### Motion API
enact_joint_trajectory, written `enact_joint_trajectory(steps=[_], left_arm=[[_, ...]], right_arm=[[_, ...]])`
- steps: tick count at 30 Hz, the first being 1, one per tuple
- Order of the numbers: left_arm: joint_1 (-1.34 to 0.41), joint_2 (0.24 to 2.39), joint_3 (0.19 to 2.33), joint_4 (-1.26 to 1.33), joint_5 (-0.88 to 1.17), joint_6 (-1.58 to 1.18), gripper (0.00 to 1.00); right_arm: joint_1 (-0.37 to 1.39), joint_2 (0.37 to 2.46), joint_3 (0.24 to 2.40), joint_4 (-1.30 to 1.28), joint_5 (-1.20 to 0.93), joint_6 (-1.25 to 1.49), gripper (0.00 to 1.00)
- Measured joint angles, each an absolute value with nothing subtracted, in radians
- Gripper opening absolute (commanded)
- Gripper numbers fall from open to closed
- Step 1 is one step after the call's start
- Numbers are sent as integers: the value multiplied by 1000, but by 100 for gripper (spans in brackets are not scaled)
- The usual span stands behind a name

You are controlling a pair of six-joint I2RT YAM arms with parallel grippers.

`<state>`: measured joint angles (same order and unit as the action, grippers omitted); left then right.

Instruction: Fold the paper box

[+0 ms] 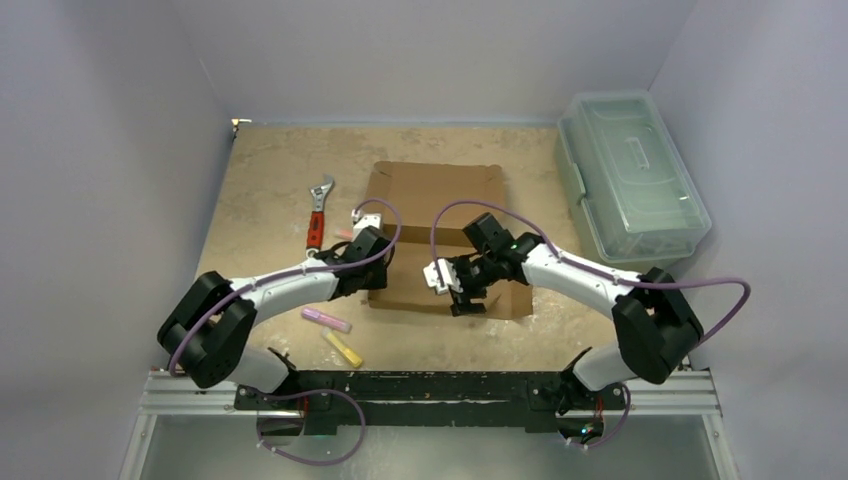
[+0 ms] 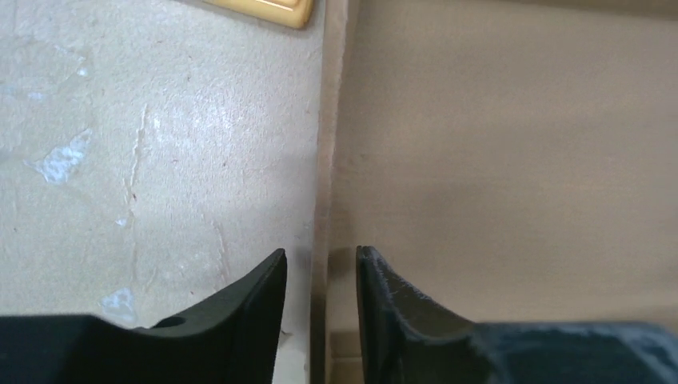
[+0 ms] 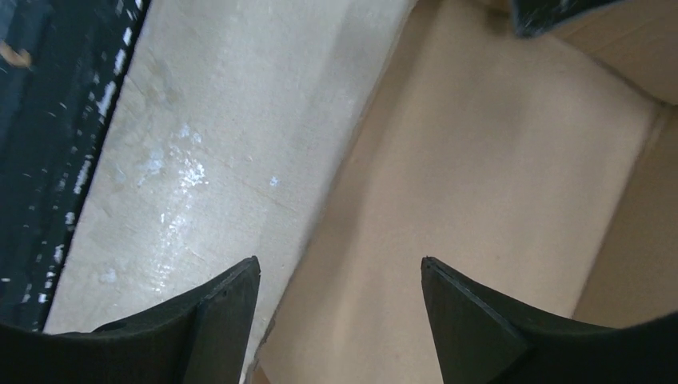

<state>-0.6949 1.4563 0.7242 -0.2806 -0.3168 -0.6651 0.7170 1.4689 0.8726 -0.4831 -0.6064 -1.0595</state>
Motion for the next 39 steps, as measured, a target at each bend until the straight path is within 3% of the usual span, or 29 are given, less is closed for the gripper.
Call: enact_joint_trajectory(steps=[5,10,16,23,31,39], left_arm=[[-690,1322,707,-247,-324,-669,70],[-609,1172,705,-174,-238,-616,81],[-363,1202,707,-24,17,-560,82],[-155,1429,745,208,350,-651,80],[-105,1743,925,300,522,-698,73],[-106,1936,1085,282,555,-706,62]], right_arm=[[572,1365,934,-563,-748,-1055,97],[416,1158,927,-544,-858,-967,99],[281,1121,923,-459,-943,-759,99],[208,1142,912,-424,-956,-589,99],[119,1137,861,-408,-960,-536,99],[38,1111,815,-395,-961,-534,99]])
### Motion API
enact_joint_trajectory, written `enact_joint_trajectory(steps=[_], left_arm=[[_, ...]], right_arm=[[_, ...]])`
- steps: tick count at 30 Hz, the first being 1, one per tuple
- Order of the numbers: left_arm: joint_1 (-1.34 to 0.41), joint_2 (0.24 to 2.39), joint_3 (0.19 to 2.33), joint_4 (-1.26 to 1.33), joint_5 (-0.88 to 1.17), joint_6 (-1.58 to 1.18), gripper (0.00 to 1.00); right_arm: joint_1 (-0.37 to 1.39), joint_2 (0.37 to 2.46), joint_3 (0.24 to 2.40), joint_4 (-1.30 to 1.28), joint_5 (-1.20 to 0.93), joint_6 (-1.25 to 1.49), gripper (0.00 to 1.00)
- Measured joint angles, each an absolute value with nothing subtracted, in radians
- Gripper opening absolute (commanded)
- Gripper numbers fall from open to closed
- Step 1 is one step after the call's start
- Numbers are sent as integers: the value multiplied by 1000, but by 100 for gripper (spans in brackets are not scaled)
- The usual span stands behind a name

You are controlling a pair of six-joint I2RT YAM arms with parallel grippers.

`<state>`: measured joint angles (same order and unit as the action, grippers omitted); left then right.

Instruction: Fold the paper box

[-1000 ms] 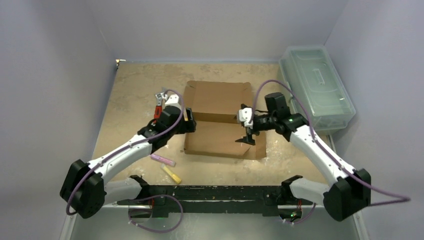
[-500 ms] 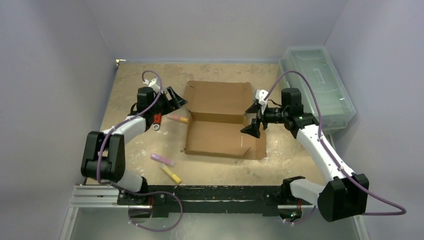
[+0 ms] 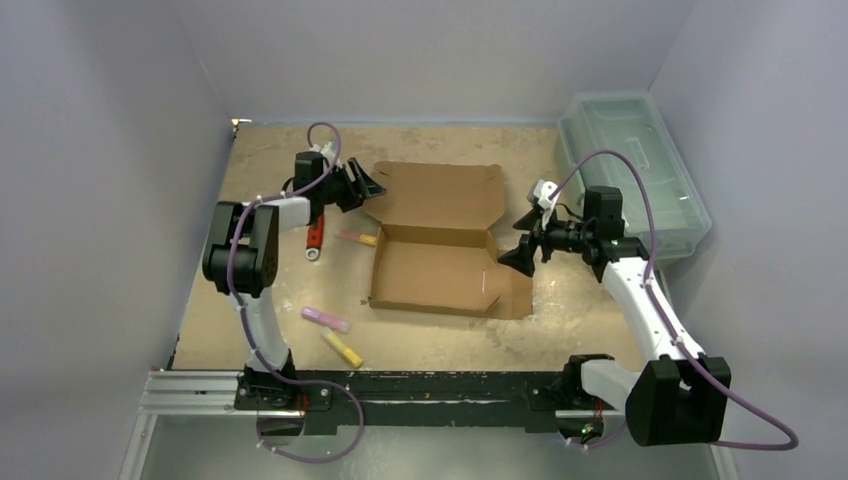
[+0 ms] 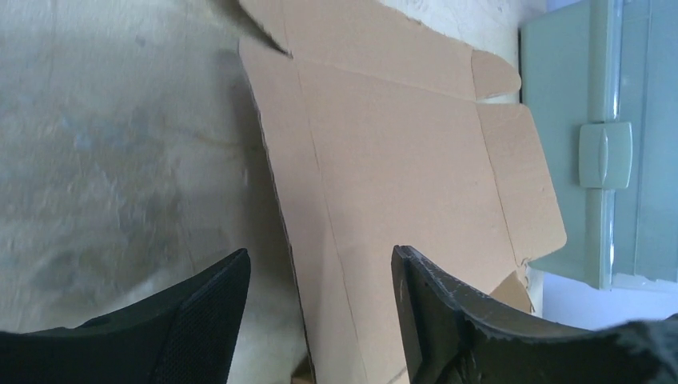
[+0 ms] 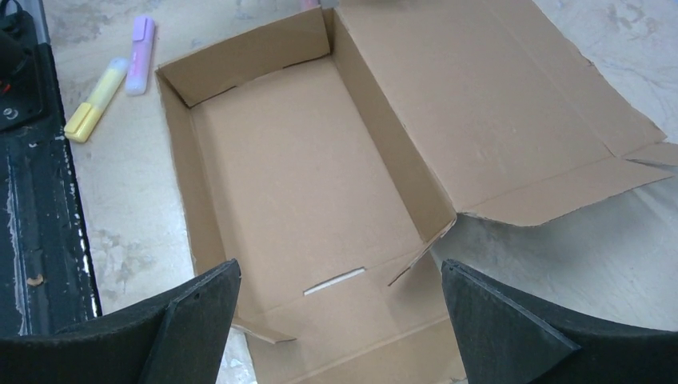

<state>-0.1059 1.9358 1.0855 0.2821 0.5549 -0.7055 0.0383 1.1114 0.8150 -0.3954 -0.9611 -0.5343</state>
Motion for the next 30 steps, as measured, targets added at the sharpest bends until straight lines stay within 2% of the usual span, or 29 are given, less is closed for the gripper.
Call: enact_joint_trajectory(steps=[3,7,10,13,15,21,30], left_arm=[[-106,2000,1159,266,569,-706,60],[-106,2059,1227,238,573,-707,49],[-106,2083,1255,215,574,-708,34],[-106,2094,1270,211,574,-719,11],[-106,2094,1270,217,574,-727,0],[-121,1974,1144,285,511,-768,0],[-182,1467,733,433,206,-766,0]], right_arm=[[38,1113,815,-396,-965,-534,99],[38,1113,812,-391,-968,-532,99],[38,1113,804,-374,-965,-517,99],[38,1113,791,-347,-953,-489,99],[38,1113,783,-329,-944,-474,99],[38,1112,779,-308,-914,-451,99],[30,1112,727,-192,-853,-332,99]])
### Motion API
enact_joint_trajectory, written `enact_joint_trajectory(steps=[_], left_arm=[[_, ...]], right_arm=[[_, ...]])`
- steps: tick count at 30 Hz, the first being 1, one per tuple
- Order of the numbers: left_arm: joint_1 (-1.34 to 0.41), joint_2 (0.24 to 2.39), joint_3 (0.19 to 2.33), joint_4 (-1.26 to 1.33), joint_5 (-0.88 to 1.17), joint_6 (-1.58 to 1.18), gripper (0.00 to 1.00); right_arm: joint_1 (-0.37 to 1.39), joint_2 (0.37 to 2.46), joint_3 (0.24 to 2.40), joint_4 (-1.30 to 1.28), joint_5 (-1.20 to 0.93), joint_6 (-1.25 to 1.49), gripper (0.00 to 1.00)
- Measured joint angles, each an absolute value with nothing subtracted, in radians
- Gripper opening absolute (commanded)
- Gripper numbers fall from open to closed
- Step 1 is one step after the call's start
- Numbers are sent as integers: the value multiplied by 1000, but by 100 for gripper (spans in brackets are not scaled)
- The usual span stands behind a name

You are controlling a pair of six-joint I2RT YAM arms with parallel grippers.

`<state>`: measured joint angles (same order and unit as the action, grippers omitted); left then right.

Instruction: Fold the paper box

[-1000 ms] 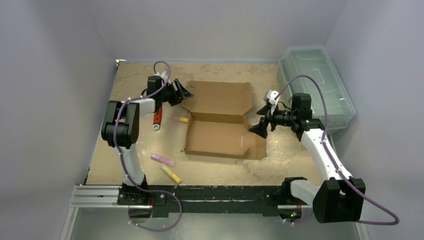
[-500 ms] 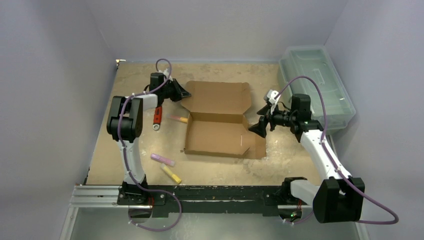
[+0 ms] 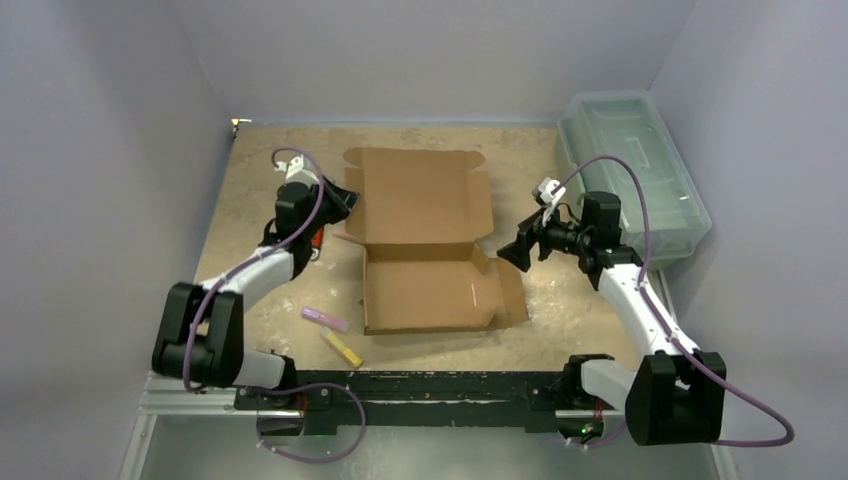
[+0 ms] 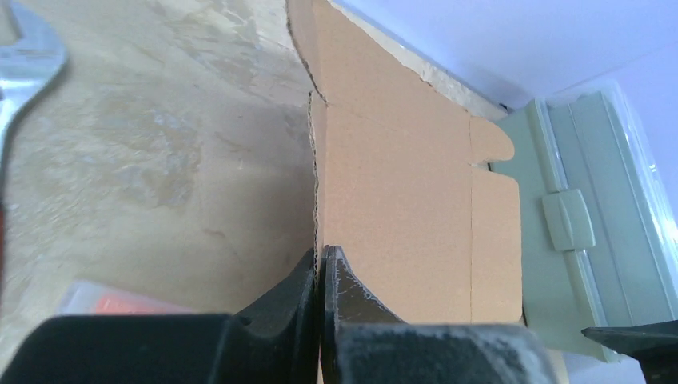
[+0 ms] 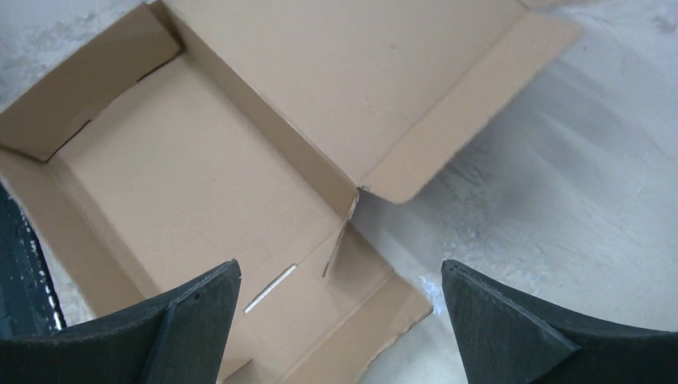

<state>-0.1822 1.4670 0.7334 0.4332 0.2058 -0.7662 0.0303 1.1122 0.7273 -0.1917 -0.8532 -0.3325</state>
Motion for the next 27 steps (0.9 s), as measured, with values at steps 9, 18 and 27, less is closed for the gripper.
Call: enact_joint_trajectory(steps=[9,18,27], left_arm=[[-280,1205,509,472,-75,-767,0],[-314,1079,407,477,-194,-762,0],[-334,1036,401,467,-233,-740,0]], right_arm=[[30,1193,691,-96,-806,-205,90],[30,1370,712,-103,-670,-164,70],[36,1481,790,-168,-627,-179,51]])
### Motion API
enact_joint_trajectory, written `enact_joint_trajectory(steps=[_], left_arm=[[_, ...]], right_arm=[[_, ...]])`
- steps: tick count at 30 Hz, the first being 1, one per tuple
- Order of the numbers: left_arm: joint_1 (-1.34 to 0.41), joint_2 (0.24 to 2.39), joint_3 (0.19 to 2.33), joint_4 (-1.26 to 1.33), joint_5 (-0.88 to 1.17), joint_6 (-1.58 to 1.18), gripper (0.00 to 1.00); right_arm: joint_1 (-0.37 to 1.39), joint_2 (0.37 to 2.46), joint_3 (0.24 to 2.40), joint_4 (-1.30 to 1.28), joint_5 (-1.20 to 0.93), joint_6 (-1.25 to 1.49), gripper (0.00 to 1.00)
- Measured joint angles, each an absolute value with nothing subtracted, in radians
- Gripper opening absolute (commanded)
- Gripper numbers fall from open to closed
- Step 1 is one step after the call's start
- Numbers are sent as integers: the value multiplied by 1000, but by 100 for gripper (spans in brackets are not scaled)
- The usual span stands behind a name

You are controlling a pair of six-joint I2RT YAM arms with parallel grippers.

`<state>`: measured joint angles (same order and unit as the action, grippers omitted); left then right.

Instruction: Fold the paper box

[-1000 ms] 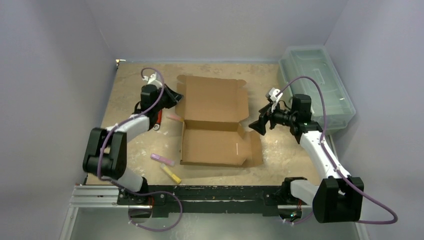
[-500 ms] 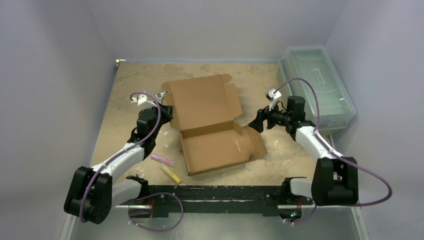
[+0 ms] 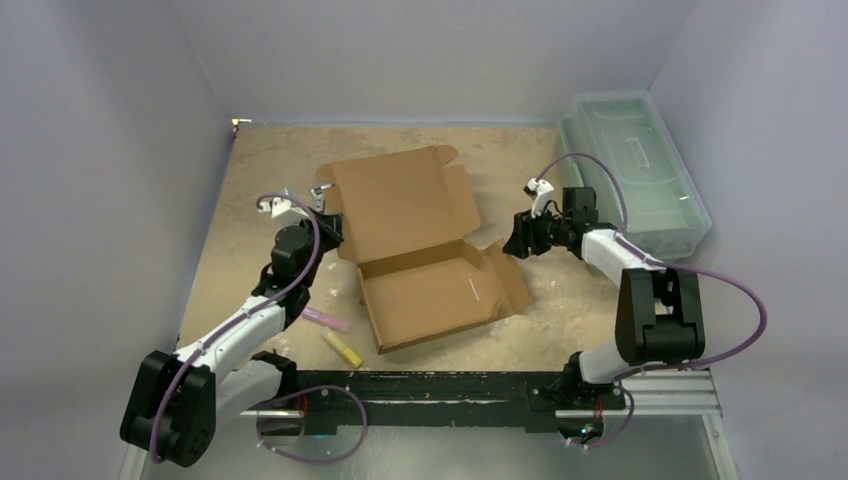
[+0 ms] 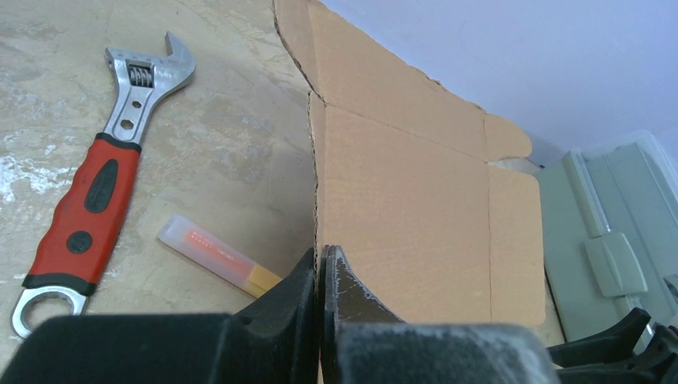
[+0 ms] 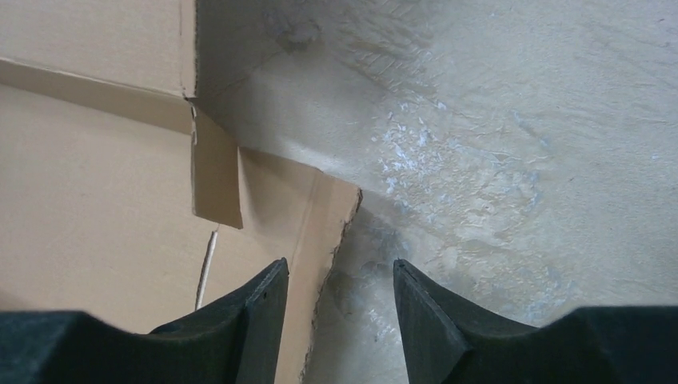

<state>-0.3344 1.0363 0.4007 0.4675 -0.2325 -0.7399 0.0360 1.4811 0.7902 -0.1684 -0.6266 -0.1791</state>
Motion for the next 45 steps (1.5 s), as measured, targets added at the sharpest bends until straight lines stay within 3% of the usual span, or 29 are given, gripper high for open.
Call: enact_joint_trajectory(steps=[6,15,17,21,45], left_arm=[[-337,1028,401,449,-252,-736,0],[-337,1028,401,436,-277,-722,0],[-337,1028,401,436,-282,-722,0],[-337,1028,401,435,-289,-722,0],[-337,1156,543,463,-103,-722,0]], right_arm=[[80,1541,832,-226,-610,-195,41],[114,1552,839,-273,-610,-202,38],[114,1552,843,-284,-611,-203,30],[123,1558,860,-303,-613,-214,0],[191,1354,921,-326,-454,-297,0]])
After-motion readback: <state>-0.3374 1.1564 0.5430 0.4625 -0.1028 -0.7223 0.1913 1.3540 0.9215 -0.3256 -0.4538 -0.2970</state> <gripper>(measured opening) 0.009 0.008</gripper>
